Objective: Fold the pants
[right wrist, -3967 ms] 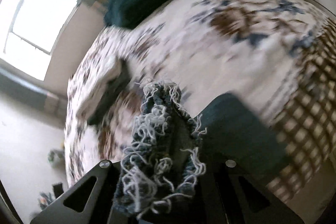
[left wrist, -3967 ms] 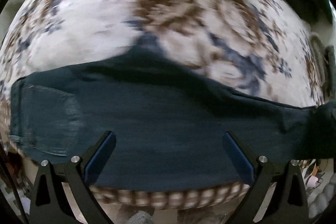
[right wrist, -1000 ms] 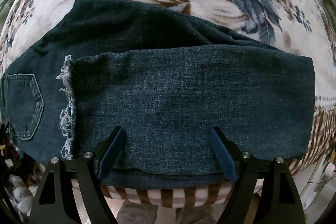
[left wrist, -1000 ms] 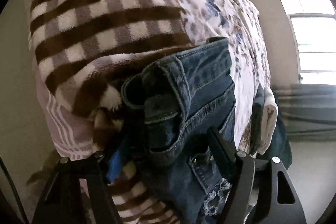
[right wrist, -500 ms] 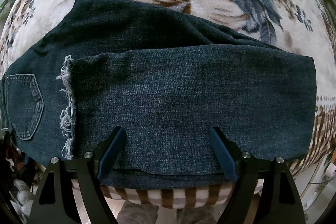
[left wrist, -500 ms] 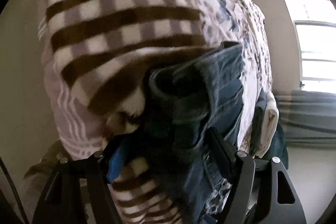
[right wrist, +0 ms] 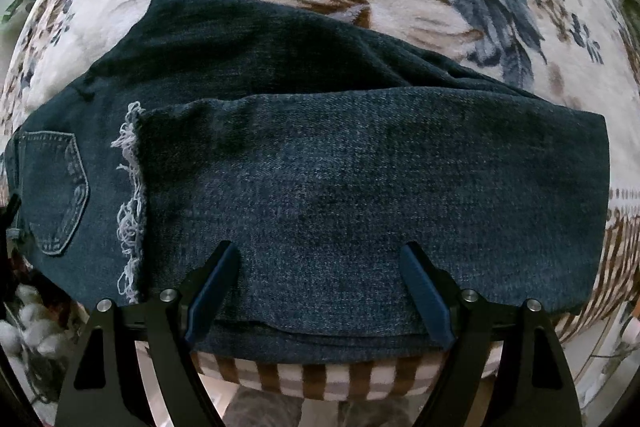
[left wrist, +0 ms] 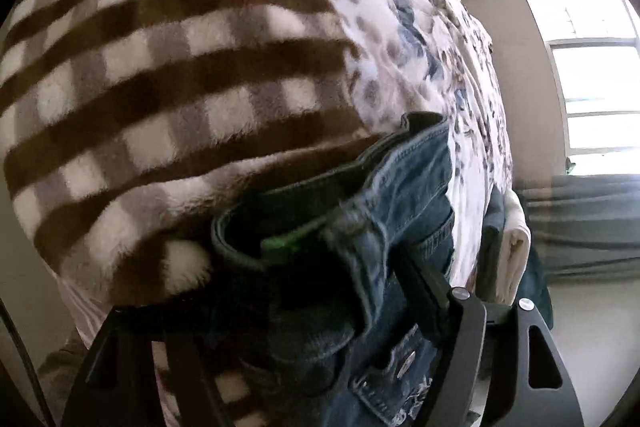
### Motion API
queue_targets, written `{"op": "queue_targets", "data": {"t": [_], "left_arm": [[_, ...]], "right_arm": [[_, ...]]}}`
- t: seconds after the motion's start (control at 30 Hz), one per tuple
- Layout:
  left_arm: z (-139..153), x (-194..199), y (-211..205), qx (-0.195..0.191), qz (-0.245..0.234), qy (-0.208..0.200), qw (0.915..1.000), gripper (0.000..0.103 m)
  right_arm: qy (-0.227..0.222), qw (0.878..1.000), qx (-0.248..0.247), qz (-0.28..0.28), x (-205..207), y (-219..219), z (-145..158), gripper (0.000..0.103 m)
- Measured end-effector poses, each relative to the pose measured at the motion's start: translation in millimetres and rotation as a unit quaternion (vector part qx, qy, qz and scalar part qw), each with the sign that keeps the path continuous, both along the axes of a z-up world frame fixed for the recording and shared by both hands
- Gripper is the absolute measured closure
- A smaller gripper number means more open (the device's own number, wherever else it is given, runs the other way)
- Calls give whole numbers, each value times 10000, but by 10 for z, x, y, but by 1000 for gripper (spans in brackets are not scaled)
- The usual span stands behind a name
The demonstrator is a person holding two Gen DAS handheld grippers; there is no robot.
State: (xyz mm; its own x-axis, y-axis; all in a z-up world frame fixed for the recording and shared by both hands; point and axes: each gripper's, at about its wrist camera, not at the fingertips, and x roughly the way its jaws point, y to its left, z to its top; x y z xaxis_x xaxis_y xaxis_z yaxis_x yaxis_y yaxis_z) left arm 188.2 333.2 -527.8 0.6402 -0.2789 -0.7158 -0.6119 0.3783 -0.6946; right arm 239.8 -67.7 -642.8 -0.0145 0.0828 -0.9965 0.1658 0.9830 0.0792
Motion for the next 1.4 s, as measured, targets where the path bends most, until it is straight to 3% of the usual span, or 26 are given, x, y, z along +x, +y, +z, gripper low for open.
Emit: {"op": "queue_targets", "data": {"t": [0.07, 0.13, 0.17, 0.3, 0.43, 0.6, 0.73, 0.8, 0.93, 1.03, 1.13, 1.2, 1.27, 1.4], "left_arm": [[164, -42, -33, 295, -12, -40, 9996, 68], [347, -47, -99, 586, -160, -120, 9981, 71], [521, -42, -177, 894, -291, -139, 9955, 72], [995, -19, -425, 1513, -529, -389, 9863, 72], [1393, -30, -708, 1959, -778, -684, 9751, 73], [1870, 16, -1236, 2205, -1314, -1152, 9596, 74], [2144, 65, -2031, 2299, -2205, -1464, 9365, 75], [2167, 100, -2510, 2144, -2690, -1511, 9267, 75], [1972, 123, -3526, 2180, -3672, -1339, 8943, 75], [1569, 101, -4275, 2343, -4494, -982, 8565, 75], [1210, 67, -4677, 2540, -4951, -565, 8289, 75], [951, 36, -4920, 2987, -5201, -211, 7999, 74], [787, 61, -5034, 3231, -5300, 120, 7839, 71], [727, 40, -5168, 3621, -5373, 483, 7602, 64]], "right_arm": [[-34, 10000, 34, 1, -11, -16, 13, 18], [-74, 10000, 52, -27, -32, -40, 24, 18], [-89, 9999, 48, -43, -44, -54, 29, 18], [-172, 9997, 89, -168, -108, -154, 68, 18], [-276, 9988, 169, -369, -182, -332, 132, 18], [-484, 9963, 229, -679, -298, -731, 280, 18], [-550, 9931, 246, -1003, -410, -1150, 364, 18], [-541, 9909, 285, -1197, -492, -1442, 377, 18], [-475, 9888, 23, -1416, -702, -1954, 451, 18], [-405, 9867, -70, -1575, -864, -2412, 454, 18], [-316, 9847, -27, -1714, -1050, -2830, 385, 18], [-245, 9841, -65, -1756, -1132, -3064, 348, 18], [-215, 9839, -133, -1767, -1216, -3265, 356, 18], [-295, 9819, -141, -1864, -1377, -3618, 452, 18]]}}
